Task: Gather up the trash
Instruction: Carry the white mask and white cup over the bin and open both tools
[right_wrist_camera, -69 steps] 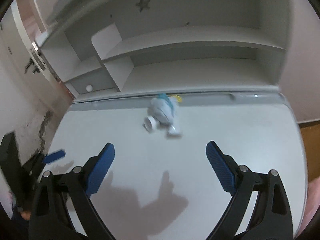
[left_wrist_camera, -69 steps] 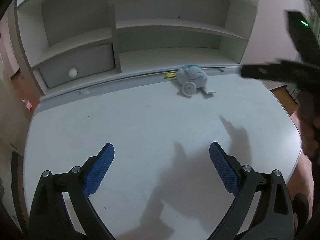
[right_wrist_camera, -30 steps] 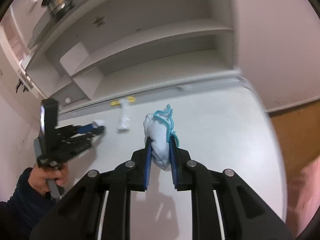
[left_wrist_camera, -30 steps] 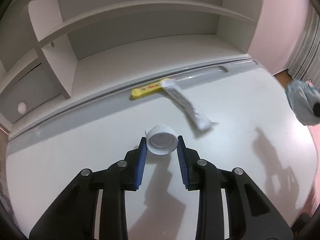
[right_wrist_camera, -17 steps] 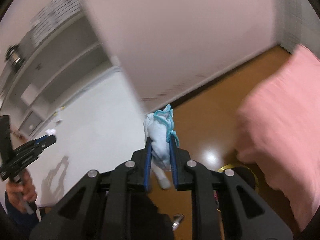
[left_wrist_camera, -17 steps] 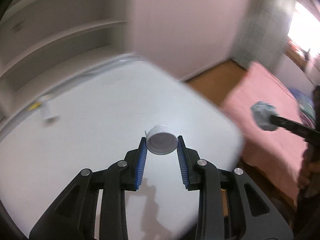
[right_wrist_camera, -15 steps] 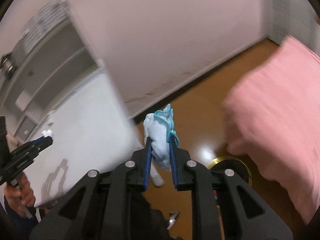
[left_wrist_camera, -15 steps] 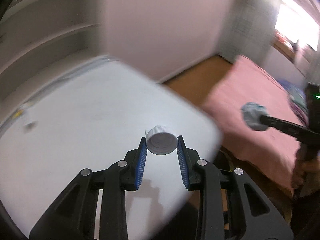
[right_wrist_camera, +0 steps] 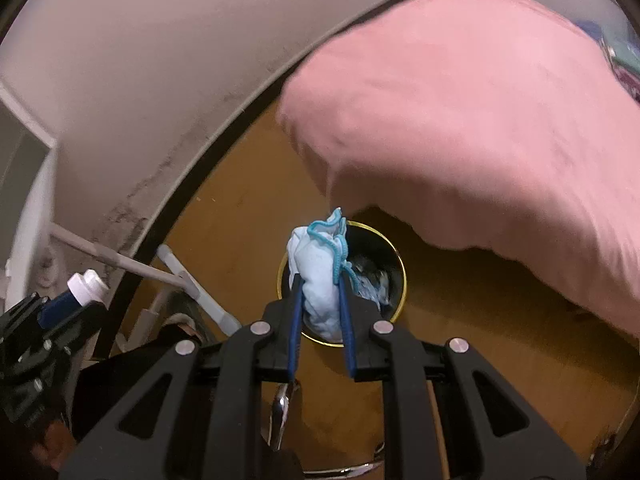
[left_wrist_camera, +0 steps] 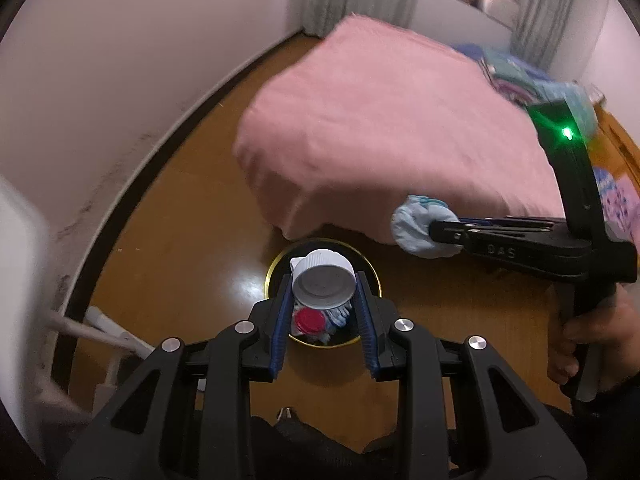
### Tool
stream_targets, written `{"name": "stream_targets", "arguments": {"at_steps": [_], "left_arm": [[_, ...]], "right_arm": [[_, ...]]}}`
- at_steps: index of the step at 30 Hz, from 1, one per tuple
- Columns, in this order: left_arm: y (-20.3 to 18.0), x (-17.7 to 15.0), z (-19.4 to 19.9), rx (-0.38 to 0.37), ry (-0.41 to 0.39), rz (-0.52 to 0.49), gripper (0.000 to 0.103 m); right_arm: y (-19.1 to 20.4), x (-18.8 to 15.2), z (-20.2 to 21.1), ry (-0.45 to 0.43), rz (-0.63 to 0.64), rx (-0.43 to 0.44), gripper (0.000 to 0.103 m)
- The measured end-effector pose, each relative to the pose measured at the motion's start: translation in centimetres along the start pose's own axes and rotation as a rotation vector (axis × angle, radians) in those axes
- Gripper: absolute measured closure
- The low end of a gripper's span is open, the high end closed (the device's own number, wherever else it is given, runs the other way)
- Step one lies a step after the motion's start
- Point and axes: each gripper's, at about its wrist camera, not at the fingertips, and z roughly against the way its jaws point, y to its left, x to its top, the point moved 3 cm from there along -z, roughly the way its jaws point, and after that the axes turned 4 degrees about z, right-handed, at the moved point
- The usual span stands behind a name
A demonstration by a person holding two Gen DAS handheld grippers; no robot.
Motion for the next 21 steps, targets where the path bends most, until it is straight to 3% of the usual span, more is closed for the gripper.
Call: {"name": "stream_targets", "arguments": {"at_steps": [9, 19, 21], "left_arm": [[-0.1, -0.4, -7.7, -0.025, 0.125, 0.008, 0.074], [0.7, -0.9, -11.6, -0.048, 0.175, 0.067, 0.074], [0.8, -1.0, -11.6, -0.052, 0.18, 0.073, 0.074]], "right_arm": [[-0.6, -0.3, -5.0, 0.097, -0.006, -0.003, 0.086], [-0.6, 0.4, -7.3, 0.12, -0.011, -0.006, 0.085], [-0.7, 0.5, -7.6, 0.12, -0.017, -0.003, 0.078]]}}
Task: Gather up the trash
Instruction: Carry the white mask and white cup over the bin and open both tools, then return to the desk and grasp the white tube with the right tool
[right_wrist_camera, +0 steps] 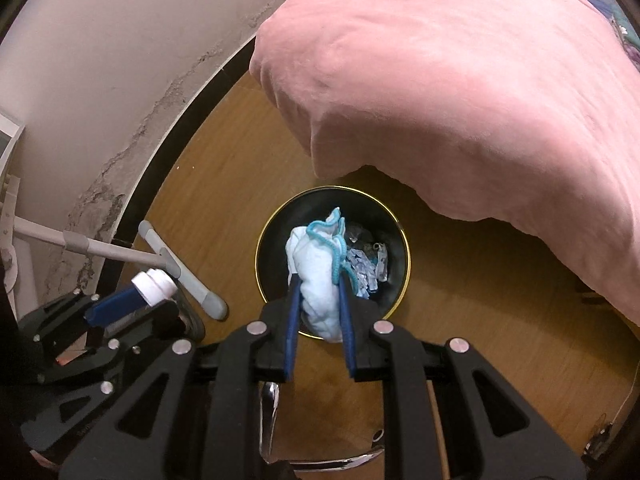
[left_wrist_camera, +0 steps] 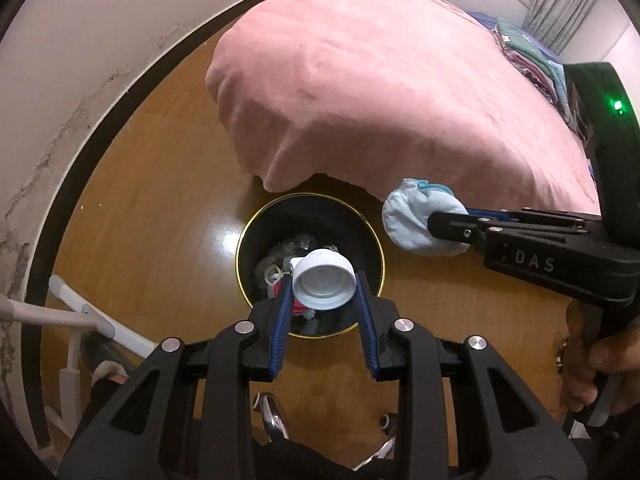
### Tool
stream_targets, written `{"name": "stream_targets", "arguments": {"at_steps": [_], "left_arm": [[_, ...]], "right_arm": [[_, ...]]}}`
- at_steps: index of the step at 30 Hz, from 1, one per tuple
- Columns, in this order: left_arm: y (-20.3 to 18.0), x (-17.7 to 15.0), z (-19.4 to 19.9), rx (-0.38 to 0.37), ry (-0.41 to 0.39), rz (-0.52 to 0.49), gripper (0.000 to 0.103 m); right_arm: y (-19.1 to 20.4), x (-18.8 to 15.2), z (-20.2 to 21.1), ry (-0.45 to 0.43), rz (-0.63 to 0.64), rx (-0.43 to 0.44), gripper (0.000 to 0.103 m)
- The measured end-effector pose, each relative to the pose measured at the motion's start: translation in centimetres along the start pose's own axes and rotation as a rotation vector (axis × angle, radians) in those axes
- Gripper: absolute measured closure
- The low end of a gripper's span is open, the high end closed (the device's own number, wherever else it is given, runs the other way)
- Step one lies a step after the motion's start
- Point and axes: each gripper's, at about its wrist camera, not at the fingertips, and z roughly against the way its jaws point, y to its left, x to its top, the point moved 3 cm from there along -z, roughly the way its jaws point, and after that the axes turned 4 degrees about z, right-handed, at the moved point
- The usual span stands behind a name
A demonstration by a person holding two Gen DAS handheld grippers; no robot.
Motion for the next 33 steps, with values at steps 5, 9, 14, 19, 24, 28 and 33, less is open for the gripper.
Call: {"name": "stream_targets", "arguments": {"at_steps": [5, 9, 14, 19, 24, 28, 33], "left_arm": [[0.2, 0.3, -0.9, -0.007, 0.015, 0.011, 0.074], [-0.1, 0.8, -1.2, -0.013, 0.021, 0.013, 0.074], [-1.2, 1.6, -1.4, -0.02, 0.019, -0.014, 0.063], [-1.8, 2.1, 0.7, 0.0, -0.037, -0.025, 0.03], [-1.8, 1.8, 5.1, 0.011, -0.078, -0.03, 0.02], [-1.0, 1.2, 11.7, 0.049, -0.152, -0.041, 0.011], [3.4, -1.2, 20.8, 0.147, -0.247, -0.004, 0.008]], "right_arm": [[-0.4, 0.4, 0.3, -0.022, -0.016, -0.012, 0.048], [-1.1, 0.7, 0.8, -0.034, -0.036, -0.021, 0.048], [-2.2, 0.5, 2.0, -0.054, -0.067, -0.037, 0.044], [-2.5, 0.3, 3.7, -0.085, -0.064, -0.064, 0.037], [-1.1, 0.3, 5.7, -0.114, -0.02, -0.078, 0.033], [2.7, 0.9, 8.6, -0.156, 0.059, -0.057, 0.027], [11.9, 2.2, 12.6, -0.227, 0.222, 0.024, 0.022]]}}
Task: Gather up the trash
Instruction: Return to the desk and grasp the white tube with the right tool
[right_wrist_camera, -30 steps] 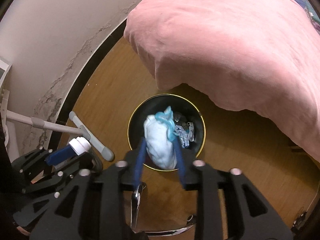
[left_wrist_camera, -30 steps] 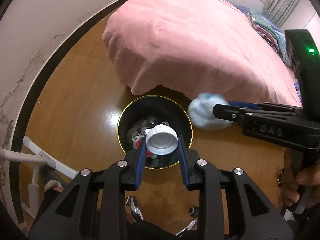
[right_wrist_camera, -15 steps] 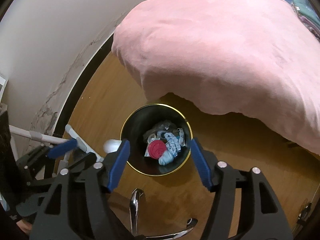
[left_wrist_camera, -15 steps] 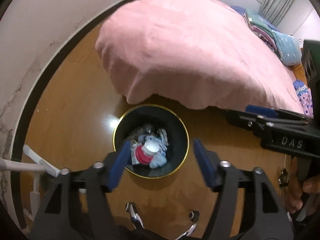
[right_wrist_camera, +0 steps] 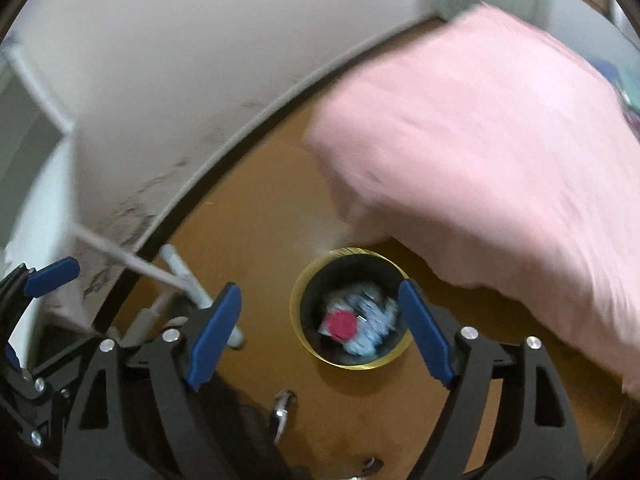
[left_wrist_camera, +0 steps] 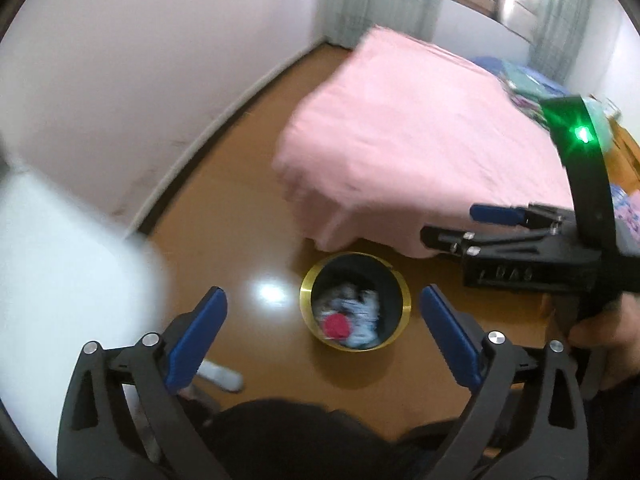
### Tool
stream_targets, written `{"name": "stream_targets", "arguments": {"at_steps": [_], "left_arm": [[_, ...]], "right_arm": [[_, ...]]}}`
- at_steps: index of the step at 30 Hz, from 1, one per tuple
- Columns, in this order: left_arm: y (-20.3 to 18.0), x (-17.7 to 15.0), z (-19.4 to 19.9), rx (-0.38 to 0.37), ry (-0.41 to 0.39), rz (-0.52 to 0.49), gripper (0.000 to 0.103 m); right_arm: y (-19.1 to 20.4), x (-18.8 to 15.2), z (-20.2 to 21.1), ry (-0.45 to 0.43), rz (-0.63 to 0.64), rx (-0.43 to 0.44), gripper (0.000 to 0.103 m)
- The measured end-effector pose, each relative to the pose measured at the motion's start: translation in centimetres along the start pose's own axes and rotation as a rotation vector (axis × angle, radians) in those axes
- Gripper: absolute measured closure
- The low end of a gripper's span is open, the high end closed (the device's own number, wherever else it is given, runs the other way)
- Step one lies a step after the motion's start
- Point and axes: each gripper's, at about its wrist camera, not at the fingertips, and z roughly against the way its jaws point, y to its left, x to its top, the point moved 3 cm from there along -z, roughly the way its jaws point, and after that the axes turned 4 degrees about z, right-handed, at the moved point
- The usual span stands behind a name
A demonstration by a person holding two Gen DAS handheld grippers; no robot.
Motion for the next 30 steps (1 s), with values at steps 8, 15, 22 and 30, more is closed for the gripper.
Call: {"name": "stream_targets", "arguments": {"at_steps": [8, 15, 22, 30], "left_arm": [[19.1, -6.8, 11.8, 0.249, -0.056, 0.347, 0.008], [33.8, -16.9, 20.8, 0.448, -0.073, 0.699, 0.008], [40.8, -24.3, 25.4, 0.553, -0.06, 0.899, 0.008], [44.8, -23.4, 25.4, 0.545, -0.027, 0.884, 0.008]], "right_arm": [[22.8, 6.3, 1.3, -0.042, 0.356, 0.243, 0.018], [45.4, 7.2, -1.6, 0.066, 0.672, 0.413, 0.018], [61.0, 5.6, -6.0, 0.164, 0.885, 0.405, 0.018], [65.0, 5.5, -9.5, 0.195, 0.937, 0.33, 0.048]]}}
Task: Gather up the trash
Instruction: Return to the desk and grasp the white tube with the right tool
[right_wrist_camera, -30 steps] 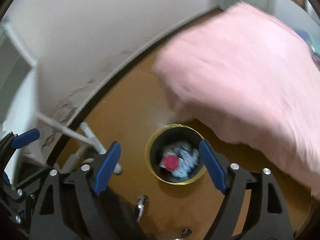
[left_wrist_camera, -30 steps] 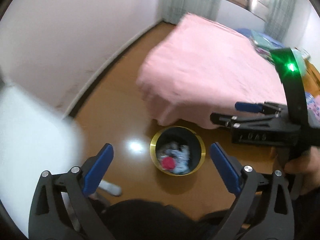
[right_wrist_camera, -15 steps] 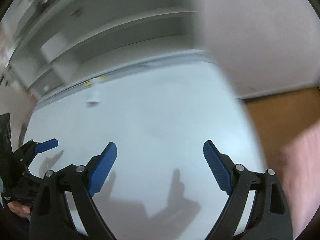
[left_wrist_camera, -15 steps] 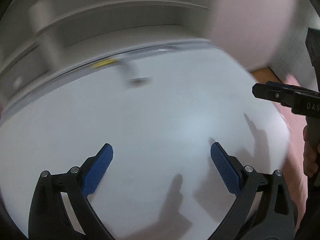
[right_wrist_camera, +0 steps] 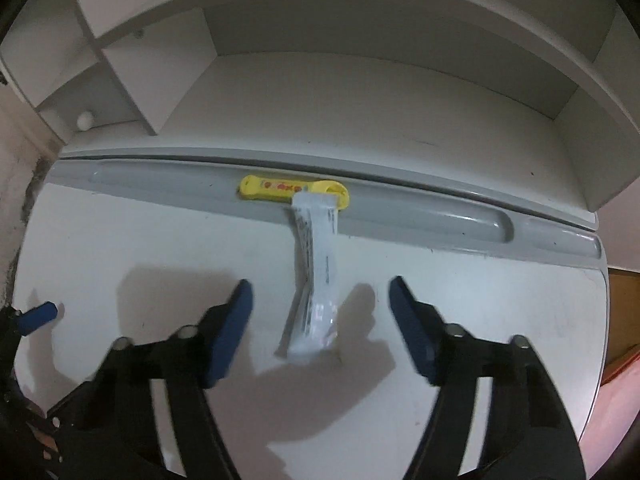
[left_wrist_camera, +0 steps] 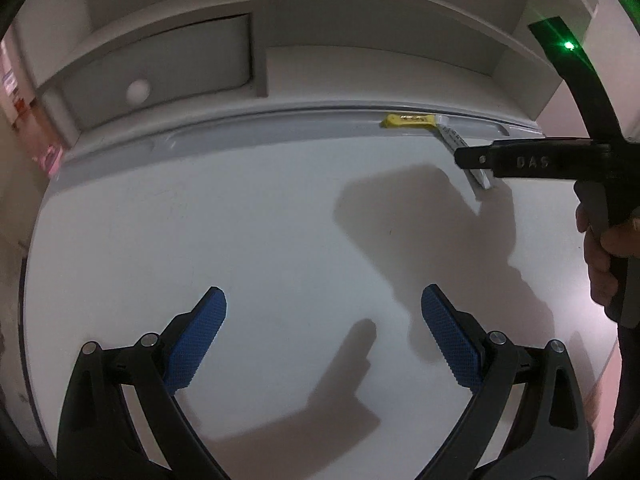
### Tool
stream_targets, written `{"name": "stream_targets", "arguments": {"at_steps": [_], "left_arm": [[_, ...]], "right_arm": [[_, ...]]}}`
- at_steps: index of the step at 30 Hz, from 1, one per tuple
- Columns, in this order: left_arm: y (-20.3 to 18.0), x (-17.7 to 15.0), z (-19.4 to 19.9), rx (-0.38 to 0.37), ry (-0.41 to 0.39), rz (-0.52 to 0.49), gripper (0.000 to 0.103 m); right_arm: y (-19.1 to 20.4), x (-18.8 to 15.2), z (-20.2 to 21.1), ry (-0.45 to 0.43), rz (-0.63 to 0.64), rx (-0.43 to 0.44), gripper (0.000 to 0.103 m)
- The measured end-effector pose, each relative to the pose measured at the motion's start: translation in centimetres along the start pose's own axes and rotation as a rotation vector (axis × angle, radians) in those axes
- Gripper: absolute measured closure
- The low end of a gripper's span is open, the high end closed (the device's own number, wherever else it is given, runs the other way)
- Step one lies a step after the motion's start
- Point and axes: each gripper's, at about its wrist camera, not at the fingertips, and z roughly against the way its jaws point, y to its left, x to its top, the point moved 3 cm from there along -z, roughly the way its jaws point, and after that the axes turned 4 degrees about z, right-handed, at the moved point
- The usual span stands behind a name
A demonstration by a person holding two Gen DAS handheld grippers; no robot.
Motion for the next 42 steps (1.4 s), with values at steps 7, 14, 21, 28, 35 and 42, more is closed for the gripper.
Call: {"name": "stream_targets", "arguments": {"at_steps": [7, 14, 21, 28, 35, 42], "left_arm": [[-4.0, 5.8, -2.9, -0.002, 0.022, -0.022, 0.008], [-9.6, 12.6, -7.4, 0.04, 0.037, 0.005, 0.008], [-11.8, 15.3, -11.4, 0.163, 0.057, 0.057, 0.008], [-13.1, 16.3, -13.4, 0.219, 0.098, 0.084, 0.007], [-12.4, 16.3, -13.0, 0.199, 0.102, 0.133, 0.013], [-12.9, 16.2, -12.2, 0.199, 0.071, 0.113, 0.029]], "right_arm": [[-2.3, -2.2, 2.7, -0.051, -0.023, 0.018, 0.086], [-8.5, -8.7, 8.2, -0.134, -0.128, 0.041, 0.086], [-11.1, -13.8, 10.5, -0.16, -0.149, 0.047, 0.086], [-13.0, -15.9, 11.1, -0.171, -0.169, 0.069, 0.086], [-13.7, -15.8, 10.8, -0.181, -0.189, 0.084, 0.086], [-13.4, -16.0, 10.9, -0.185, -0.198, 0.09, 0.086]]}}
